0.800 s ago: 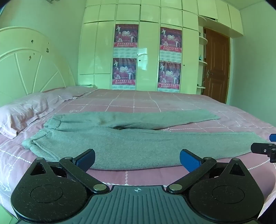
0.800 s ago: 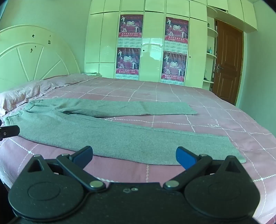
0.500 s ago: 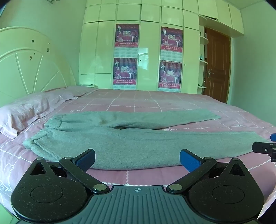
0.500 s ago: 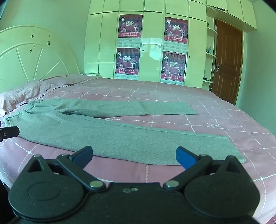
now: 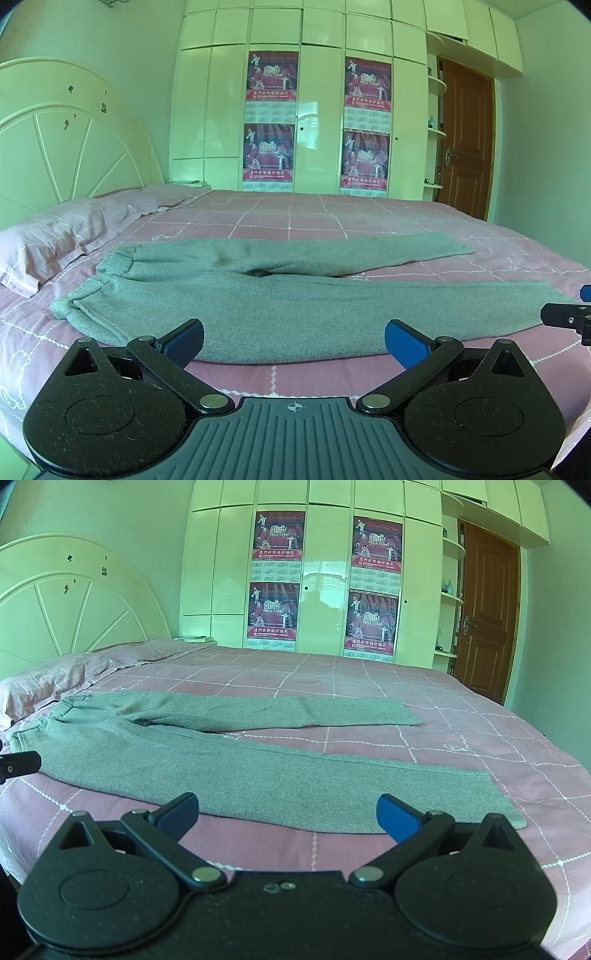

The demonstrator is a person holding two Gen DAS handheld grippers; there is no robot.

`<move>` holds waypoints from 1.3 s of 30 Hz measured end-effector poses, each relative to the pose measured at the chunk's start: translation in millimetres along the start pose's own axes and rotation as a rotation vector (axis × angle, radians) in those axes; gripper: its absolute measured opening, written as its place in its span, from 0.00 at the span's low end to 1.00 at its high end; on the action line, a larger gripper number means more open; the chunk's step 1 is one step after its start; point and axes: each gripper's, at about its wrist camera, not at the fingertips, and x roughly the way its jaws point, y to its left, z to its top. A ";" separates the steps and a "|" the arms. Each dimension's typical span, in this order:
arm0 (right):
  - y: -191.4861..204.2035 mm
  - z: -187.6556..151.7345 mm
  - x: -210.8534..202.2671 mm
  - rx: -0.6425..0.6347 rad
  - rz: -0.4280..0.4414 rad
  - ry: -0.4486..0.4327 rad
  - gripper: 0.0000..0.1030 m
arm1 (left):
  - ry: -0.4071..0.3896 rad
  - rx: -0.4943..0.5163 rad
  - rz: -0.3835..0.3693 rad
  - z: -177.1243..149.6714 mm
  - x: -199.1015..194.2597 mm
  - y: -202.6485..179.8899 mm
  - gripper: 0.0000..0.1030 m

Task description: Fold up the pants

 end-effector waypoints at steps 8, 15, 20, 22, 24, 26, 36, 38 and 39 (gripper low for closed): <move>-1.1 0.7 0.1 0.002 -0.001 0.005 0.94 | 0.001 0.002 0.004 0.5 -0.5 0.2 1.00; -1.2 0.1 0.3 0.002 -0.001 0.001 0.94 | 0.004 0.004 0.002 0.6 -0.8 -0.5 1.00; -1.1 1.4 0.4 0.002 -0.001 0.005 0.94 | 0.002 0.004 0.002 0.2 -0.9 -0.7 1.00; -1.3 1.5 0.5 0.003 -0.001 0.003 0.94 | 0.004 0.004 0.001 0.2 -0.7 -0.7 1.00; -1.3 1.0 1.5 0.003 -0.002 0.003 0.94 | 0.004 0.005 0.004 0.4 -0.4 -0.1 1.00; -1.6 1.1 1.6 0.003 -0.001 0.004 0.94 | 0.005 0.006 0.004 0.5 -0.5 0.2 1.00; -3.1 0.9 1.2 0.005 -0.002 0.004 0.94 | 0.006 0.005 0.005 0.2 -0.1 0.9 1.00; -3.1 1.0 1.1 0.005 -0.002 0.003 0.94 | 0.006 0.006 0.006 0.2 0.1 1.1 1.00; -3.1 0.9 1.3 0.005 -0.002 0.004 0.94 | 0.006 0.006 0.005 0.2 0.1 1.0 1.00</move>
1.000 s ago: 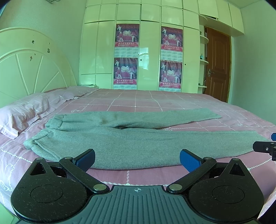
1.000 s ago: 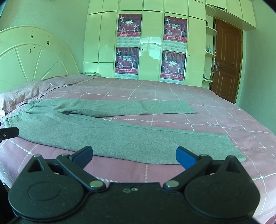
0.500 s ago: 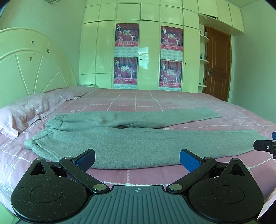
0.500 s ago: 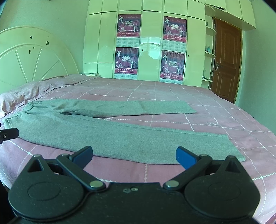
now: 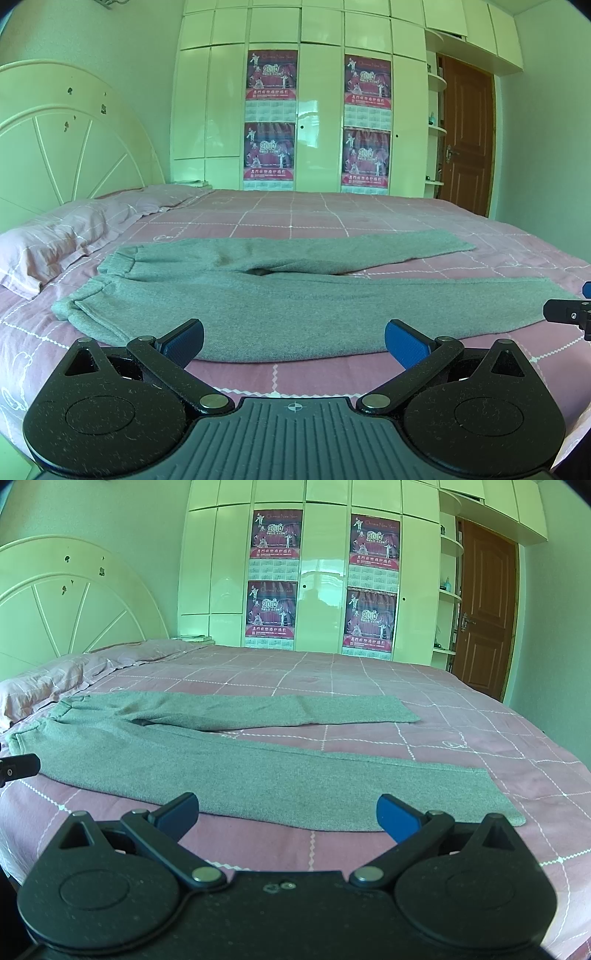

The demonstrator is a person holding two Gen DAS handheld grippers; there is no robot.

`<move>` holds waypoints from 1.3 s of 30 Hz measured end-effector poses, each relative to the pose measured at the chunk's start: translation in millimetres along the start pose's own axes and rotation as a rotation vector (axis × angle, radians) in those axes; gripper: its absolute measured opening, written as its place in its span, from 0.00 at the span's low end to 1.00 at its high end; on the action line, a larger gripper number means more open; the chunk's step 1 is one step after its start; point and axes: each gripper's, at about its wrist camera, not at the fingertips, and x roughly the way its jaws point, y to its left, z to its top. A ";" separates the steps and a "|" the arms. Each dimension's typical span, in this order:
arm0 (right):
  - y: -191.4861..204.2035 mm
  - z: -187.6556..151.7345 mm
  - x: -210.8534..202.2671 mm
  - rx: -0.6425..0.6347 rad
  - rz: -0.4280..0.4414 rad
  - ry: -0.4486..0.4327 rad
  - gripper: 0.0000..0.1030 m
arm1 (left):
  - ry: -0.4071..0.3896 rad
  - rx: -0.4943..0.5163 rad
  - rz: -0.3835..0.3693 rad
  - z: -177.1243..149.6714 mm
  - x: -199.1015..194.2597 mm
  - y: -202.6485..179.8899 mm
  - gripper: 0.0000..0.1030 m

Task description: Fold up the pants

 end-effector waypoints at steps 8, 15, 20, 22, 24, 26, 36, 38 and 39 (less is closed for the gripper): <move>0.0 0.0 0.0 0.000 0.000 0.001 0.94 | 0.002 0.003 -0.001 -0.2 1.7 1.0 1.00; -0.1 -0.1 0.1 0.001 0.000 0.001 0.94 | 0.002 0.003 0.000 -0.5 1.2 -0.2 1.00; -0.3 0.0 0.1 0.001 0.001 0.001 0.94 | 0.002 0.004 0.000 -0.7 1.1 -0.4 1.00; -0.2 -0.1 0.2 0.001 0.000 0.001 0.94 | 0.003 0.004 0.000 0.0 1.0 -0.8 1.00; -0.3 -0.1 0.1 0.002 0.001 0.001 0.94 | 0.002 0.005 0.003 0.1 1.4 -0.8 1.00; -0.5 0.2 -0.1 0.001 0.000 0.001 0.94 | 0.004 0.003 0.009 0.7 1.8 0.0 1.00; -6.4 7.2 2.4 0.025 0.019 -0.002 0.94 | 0.063 -0.083 0.025 8.3 12.2 21.6 1.00; -11.0 13.1 6.6 0.031 0.015 -0.008 0.94 | 0.070 -0.098 0.019 12.1 18.3 33.0 1.00; -13.2 16.2 9.6 0.036 0.013 -0.010 0.95 | 0.068 -0.096 0.025 14.2 21.5 37.5 1.00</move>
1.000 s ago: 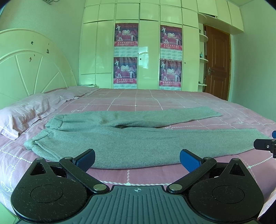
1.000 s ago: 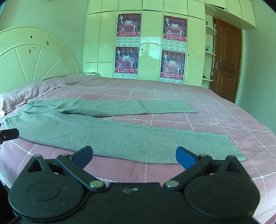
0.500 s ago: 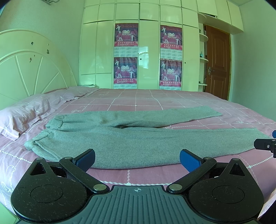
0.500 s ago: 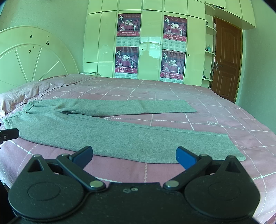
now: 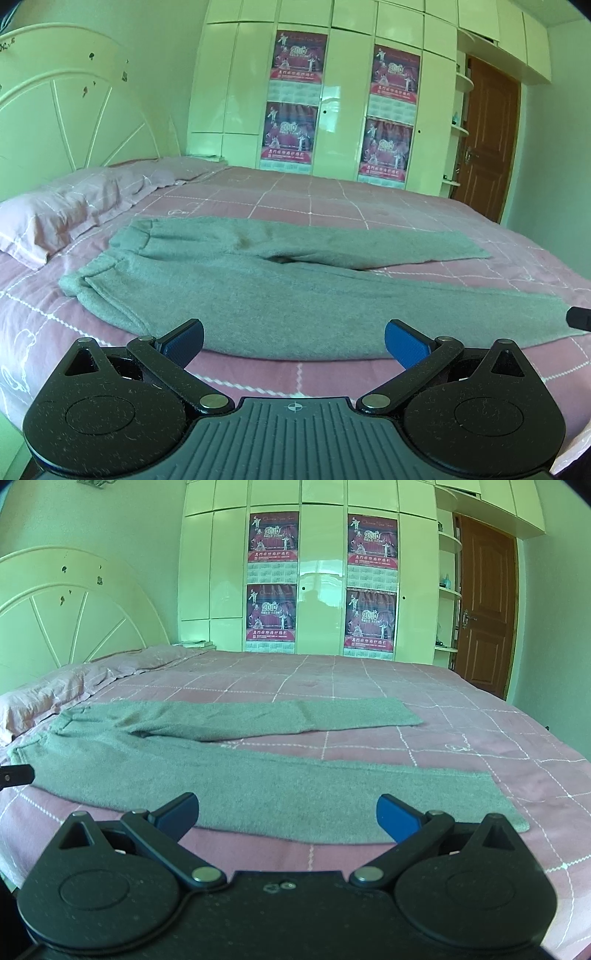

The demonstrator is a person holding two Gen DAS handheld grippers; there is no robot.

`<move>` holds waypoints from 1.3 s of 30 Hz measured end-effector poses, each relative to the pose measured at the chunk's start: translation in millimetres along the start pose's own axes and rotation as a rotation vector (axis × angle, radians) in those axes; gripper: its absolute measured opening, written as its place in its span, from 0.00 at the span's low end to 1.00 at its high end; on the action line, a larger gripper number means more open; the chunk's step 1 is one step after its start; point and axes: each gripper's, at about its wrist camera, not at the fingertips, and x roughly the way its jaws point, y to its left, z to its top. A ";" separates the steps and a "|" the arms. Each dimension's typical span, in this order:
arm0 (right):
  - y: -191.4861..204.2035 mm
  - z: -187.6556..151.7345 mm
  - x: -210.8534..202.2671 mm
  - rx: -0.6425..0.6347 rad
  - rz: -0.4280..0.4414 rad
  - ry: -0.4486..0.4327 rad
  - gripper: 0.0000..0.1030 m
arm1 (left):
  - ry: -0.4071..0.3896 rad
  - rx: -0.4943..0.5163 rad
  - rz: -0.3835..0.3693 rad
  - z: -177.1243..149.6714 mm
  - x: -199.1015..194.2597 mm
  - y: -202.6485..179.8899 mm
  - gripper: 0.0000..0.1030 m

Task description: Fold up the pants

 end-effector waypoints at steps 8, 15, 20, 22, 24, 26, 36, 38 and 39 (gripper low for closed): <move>3.6 31.2 44.7 -0.015 0.025 -0.018 0.94 | 0.017 0.025 0.048 31.1 47.9 40.6 1.00; 24.2 72.9 118.6 -0.062 0.094 -0.009 0.94 | 0.024 0.066 0.131 76.6 109.7 105.6 1.00; 42.9 99.6 173.2 -0.086 0.127 -0.007 0.94 | 0.061 0.066 0.164 112.5 179.1 165.3 0.97; 51.7 107.6 192.3 -0.106 0.136 -0.006 0.94 | 0.092 0.053 0.167 125.3 209.0 188.7 0.87; 59.2 115.8 213.2 -0.129 0.142 0.000 0.94 | 0.123 0.010 0.162 135.2 238.8 212.1 0.85; 63.9 122.8 231.8 -0.139 0.145 0.007 0.94 | 0.155 -0.014 0.163 141.2 267.3 231.4 0.84; 71.9 150.8 331.8 -0.009 0.165 0.100 0.93 | 0.303 -0.132 0.113 131.0 379.5 292.2 0.68; 73.1 153.3 349.9 0.008 0.172 0.126 0.93 | 0.316 -0.144 0.090 128.5 397.0 299.7 0.68; 73.6 154.0 357.8 0.007 0.176 0.142 0.93 | 0.329 -0.154 0.071 127.1 405.3 303.0 0.68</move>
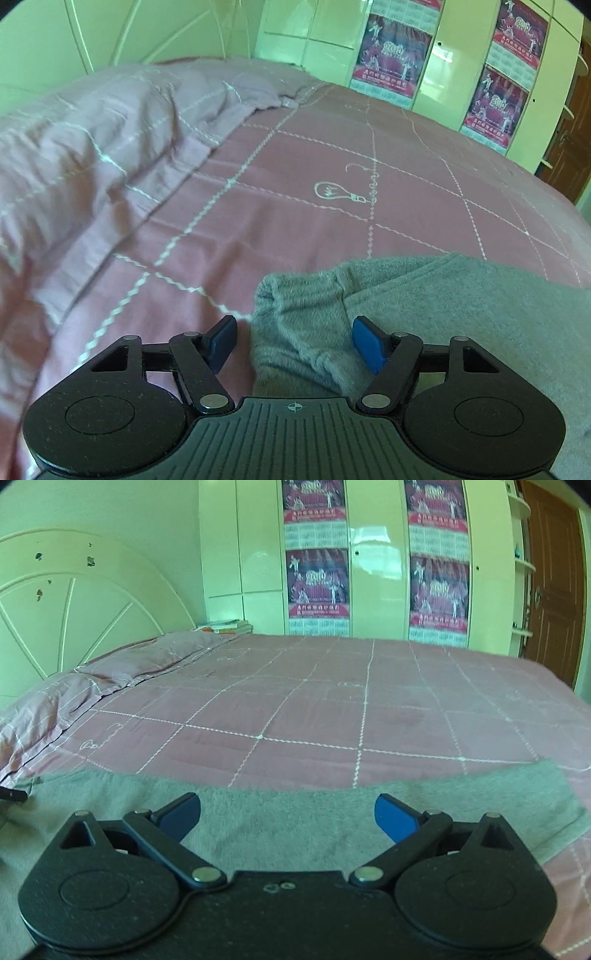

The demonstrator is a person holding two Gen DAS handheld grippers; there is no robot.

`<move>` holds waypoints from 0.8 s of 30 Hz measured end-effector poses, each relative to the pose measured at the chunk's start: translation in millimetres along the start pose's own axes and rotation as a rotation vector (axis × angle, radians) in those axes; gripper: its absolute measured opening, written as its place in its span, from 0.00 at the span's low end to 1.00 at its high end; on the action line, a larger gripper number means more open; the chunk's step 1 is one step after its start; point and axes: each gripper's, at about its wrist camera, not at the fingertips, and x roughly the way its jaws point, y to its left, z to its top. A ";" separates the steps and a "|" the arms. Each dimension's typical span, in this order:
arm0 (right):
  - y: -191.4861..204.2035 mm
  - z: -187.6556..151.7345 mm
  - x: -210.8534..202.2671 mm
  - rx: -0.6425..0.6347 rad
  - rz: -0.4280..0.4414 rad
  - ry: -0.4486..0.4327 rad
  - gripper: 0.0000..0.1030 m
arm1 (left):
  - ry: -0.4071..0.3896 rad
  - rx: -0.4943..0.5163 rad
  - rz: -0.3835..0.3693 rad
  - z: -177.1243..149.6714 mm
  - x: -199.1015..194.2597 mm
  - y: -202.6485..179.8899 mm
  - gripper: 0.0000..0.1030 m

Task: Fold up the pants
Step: 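Grasp the ribbed ankle cuff with the left tool while the right tool grasps the leg edge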

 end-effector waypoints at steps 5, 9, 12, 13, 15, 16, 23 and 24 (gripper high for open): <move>-2.2 7.7 36.5 -0.057 0.043 0.089 0.90 | 0.024 0.059 -0.071 9.2 18.5 -5.6 0.46; -0.3 13.3 65.4 -0.147 0.078 0.160 0.75 | -0.010 0.095 -0.138 11.7 9.7 -7.8 0.27; 2.3 18.3 88.0 -0.218 0.119 0.199 0.65 | -0.054 0.102 -0.162 15.8 -4.6 -8.7 0.09; 4.5 19.4 95.6 -0.235 0.143 0.214 0.60 | -0.065 0.105 -0.172 16.4 -9.3 -5.9 0.09; 13.3 20.8 110.1 -0.284 0.172 0.239 0.57 | -0.046 0.117 -0.173 17.0 -8.6 -5.7 0.09; 16.2 20.8 117.3 -0.312 0.191 0.252 0.54 | -0.032 0.124 -0.169 16.7 -6.0 -7.3 0.09; 47.5 22.2 152.8 -0.504 0.249 0.324 0.48 | -0.003 0.161 -0.147 15.9 7.9 -3.8 0.21; 47.5 23.0 156.3 -0.502 0.261 0.337 0.48 | 0.000 0.155 -0.152 17.2 10.6 -2.0 0.25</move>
